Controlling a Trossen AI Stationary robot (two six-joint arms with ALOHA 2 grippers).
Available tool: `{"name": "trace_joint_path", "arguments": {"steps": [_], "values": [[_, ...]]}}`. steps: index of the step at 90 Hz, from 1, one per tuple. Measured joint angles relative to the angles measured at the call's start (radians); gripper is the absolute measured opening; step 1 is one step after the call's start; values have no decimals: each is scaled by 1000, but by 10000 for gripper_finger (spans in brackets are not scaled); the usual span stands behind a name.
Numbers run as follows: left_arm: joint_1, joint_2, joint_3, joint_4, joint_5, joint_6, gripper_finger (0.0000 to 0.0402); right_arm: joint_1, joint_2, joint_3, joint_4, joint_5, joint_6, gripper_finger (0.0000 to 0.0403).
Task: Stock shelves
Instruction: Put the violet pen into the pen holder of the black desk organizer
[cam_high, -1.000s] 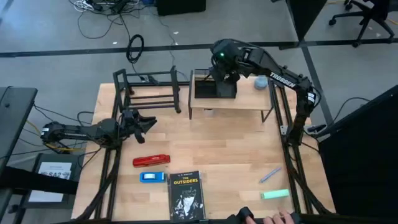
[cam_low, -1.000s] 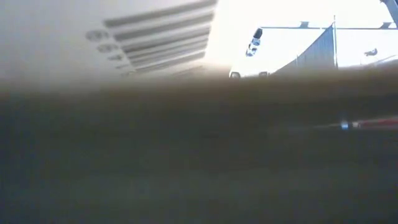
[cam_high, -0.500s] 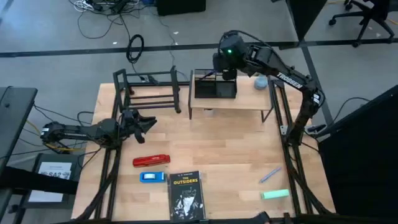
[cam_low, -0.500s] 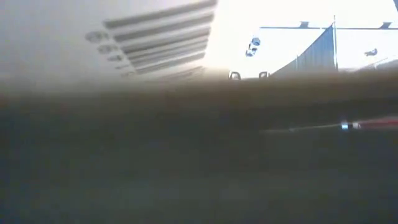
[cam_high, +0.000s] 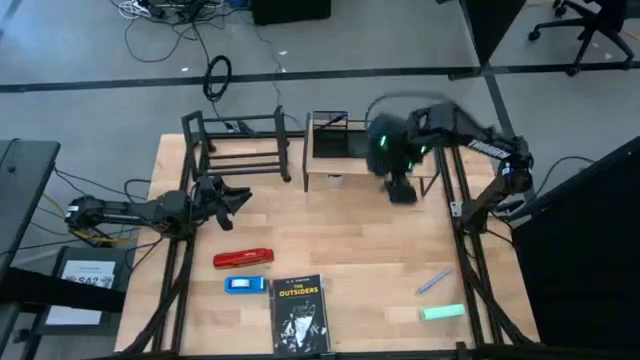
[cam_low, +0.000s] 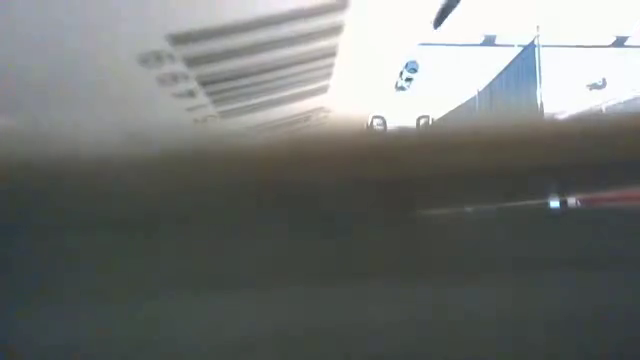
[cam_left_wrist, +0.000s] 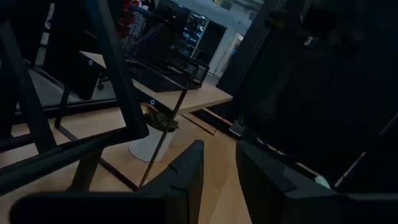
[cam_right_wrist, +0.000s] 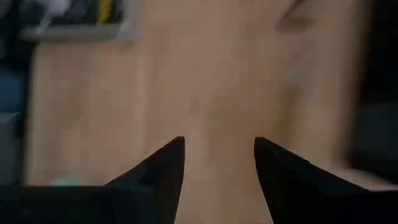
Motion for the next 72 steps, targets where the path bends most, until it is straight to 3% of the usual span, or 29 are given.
{"name": "trace_joint_path", "arguments": {"steps": [11, 25, 41, 52, 60, 72], "values": [[0, 0, 0, 0, 0, 1, 76, 185, -7, -195, 14, -27, 43, 183], [0, 0, 0, -1, 0, 2, 76, 377, -6, -435, 68, -54, 263, 205], [0, 0, 0, -1, 0, 19, 76, 593, -17, -635, 334, -164, 487, 221], [0, 0, 0, -1, 0, 27, 76, 722, -16, -723, 541, -57, 597, 220], [0, 0, 0, -1, 0, 27, 76, 789, -16, -773, 609, 53, 693, 212], [0, 0, 0, -1, 0, 27, 76, 858, -16, -853, 692, 122, 804, 197]]}}
